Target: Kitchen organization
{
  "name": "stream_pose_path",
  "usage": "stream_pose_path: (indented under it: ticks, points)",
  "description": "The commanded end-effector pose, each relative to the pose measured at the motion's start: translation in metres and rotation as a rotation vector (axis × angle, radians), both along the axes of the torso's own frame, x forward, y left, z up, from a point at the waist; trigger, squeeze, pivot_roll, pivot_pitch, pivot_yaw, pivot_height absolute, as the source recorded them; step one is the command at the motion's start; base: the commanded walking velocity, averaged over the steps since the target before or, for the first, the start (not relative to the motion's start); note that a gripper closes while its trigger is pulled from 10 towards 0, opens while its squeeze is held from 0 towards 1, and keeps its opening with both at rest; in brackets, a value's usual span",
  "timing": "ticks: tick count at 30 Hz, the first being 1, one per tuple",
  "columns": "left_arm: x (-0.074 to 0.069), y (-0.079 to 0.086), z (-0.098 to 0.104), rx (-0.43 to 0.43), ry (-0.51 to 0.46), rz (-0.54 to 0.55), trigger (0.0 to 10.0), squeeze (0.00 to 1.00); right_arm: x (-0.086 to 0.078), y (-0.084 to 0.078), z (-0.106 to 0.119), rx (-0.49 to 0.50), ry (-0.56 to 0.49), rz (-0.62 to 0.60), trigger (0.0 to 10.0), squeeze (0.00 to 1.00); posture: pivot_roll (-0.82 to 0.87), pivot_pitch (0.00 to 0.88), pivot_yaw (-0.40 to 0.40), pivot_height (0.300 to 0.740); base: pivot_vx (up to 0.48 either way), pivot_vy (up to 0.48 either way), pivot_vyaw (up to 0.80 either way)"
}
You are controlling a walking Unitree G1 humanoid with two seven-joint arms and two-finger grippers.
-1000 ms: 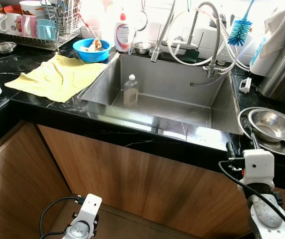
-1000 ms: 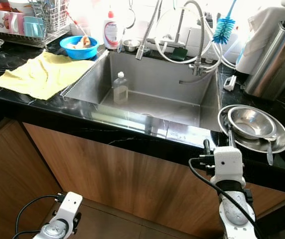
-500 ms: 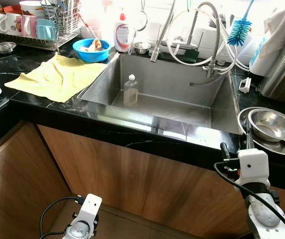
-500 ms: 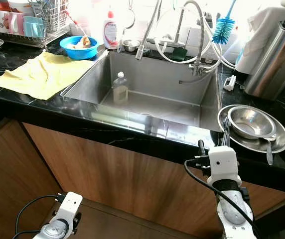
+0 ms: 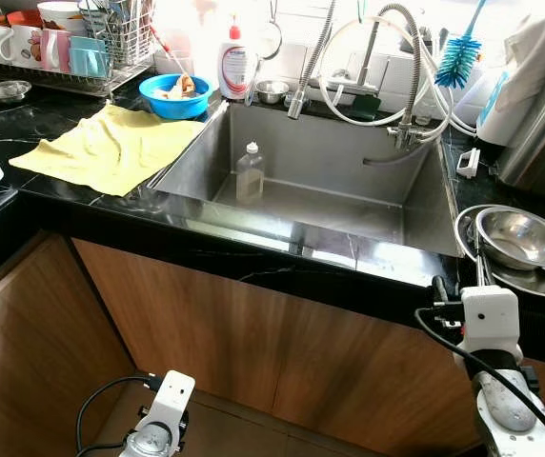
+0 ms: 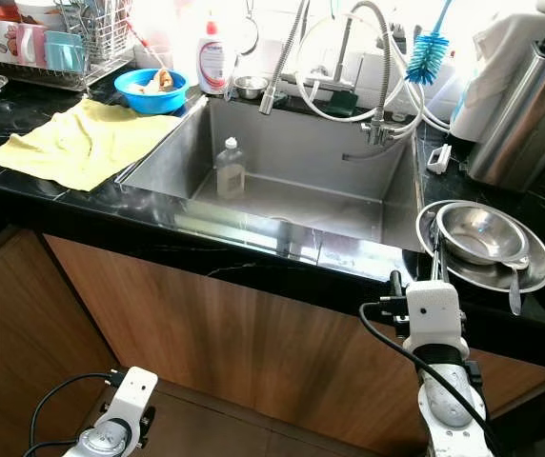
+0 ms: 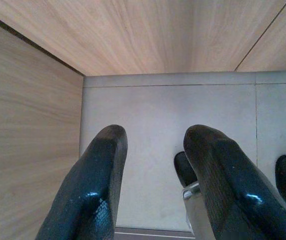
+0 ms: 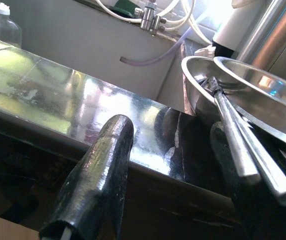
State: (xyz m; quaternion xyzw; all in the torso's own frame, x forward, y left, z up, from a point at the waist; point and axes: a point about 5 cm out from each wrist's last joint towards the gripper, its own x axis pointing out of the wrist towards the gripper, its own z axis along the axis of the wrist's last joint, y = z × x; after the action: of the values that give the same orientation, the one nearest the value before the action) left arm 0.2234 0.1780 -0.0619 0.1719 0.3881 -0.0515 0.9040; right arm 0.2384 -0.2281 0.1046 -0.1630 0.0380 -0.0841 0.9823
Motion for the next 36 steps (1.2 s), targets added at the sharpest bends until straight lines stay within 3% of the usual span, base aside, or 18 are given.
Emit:
stream_pose_path:
  ticks: [1,25,31,36]
  points:
    - [-0.004,0.0,-0.003,0.013,0.025,-0.01,10.0,0.0,0.0,-0.003,-0.005,0.007,0.043,-0.023,10.0,0.0,-0.04,0.0,-0.082,0.74,0.0,0.0,0.0]
    - [-0.005,-0.001,-0.003,0.014,0.024,-0.019,10.0,0.0,-0.004,0.014,-0.016,0.064,0.101,0.104,10.0,0.0,-0.04,0.0,-0.083,0.74,0.0,0.0,0.0]
    - [-0.003,0.001,-0.002,0.018,0.016,-0.011,10.0,0.0,-0.011,0.015,-0.015,0.167,0.001,0.058,10.0,0.0,-0.05,0.0,-0.077,0.74,0.0,0.0,0.0]
    - [-0.002,0.002,-0.001,0.022,0.014,-0.013,10.0,0.0,-0.017,0.025,-0.014,0.254,-0.052,0.1,10.0,0.0,-0.05,0.0,-0.071,0.74,0.0,0.0,0.0]
